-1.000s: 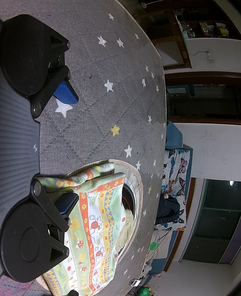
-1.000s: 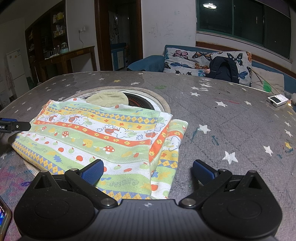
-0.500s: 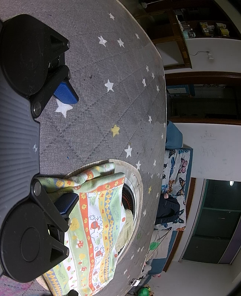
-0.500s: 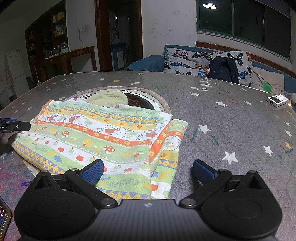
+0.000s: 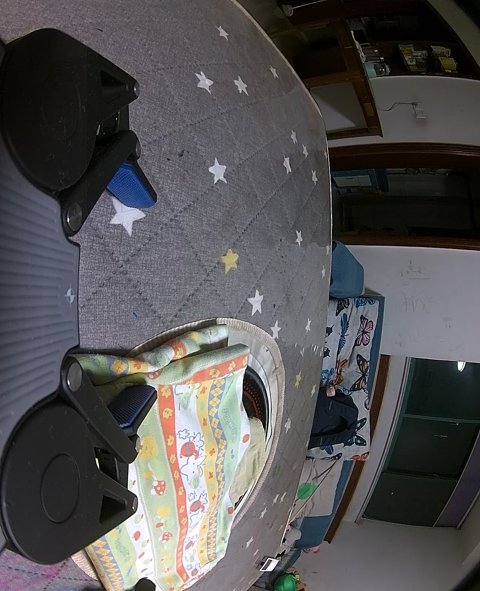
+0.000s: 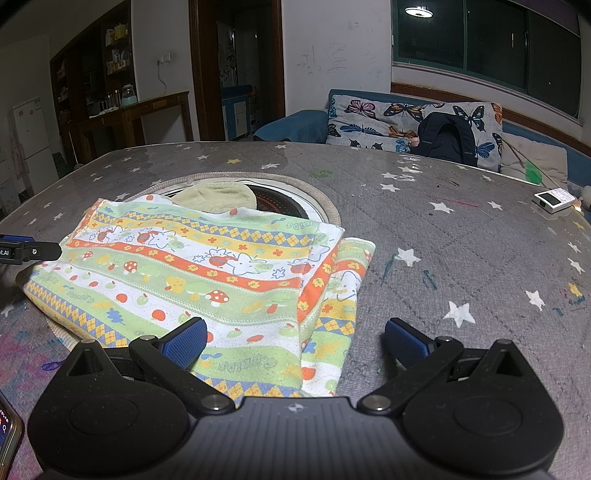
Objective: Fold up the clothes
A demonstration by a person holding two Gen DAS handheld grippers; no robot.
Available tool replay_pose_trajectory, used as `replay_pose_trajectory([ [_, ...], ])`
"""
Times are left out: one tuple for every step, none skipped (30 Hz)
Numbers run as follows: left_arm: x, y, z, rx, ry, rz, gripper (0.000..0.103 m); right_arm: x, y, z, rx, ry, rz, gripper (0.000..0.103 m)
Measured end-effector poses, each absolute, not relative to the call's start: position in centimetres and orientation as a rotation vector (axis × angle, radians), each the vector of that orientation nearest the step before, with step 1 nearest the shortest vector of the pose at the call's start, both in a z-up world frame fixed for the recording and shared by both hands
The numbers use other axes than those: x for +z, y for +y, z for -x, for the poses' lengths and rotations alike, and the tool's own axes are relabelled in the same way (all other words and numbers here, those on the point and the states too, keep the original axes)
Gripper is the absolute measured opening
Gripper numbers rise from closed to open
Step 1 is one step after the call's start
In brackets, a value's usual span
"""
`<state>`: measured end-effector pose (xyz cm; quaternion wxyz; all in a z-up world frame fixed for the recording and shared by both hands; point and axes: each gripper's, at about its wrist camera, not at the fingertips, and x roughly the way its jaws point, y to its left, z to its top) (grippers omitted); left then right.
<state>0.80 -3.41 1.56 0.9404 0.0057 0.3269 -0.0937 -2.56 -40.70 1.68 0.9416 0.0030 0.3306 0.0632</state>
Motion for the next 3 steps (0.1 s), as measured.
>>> replay_pose_trajectory([
  [1.56,-3.4,-0.81,-0.191,0.667,-0.011,0.103,1.68,-40.71,2.56,0.129,0.674,-0.006,0.103],
  [1.56,-3.35,-0.81,-0.191,0.667,-0.011,0.103,1.68,-40.7,2.56,0.129,0.674,-0.006,0.103],
  [1.56,-3.3,-0.82,-0.191,0.667,-0.011,0.103,1.68,-40.7,2.56,0.129,0.674,-0.006,0.103],
])
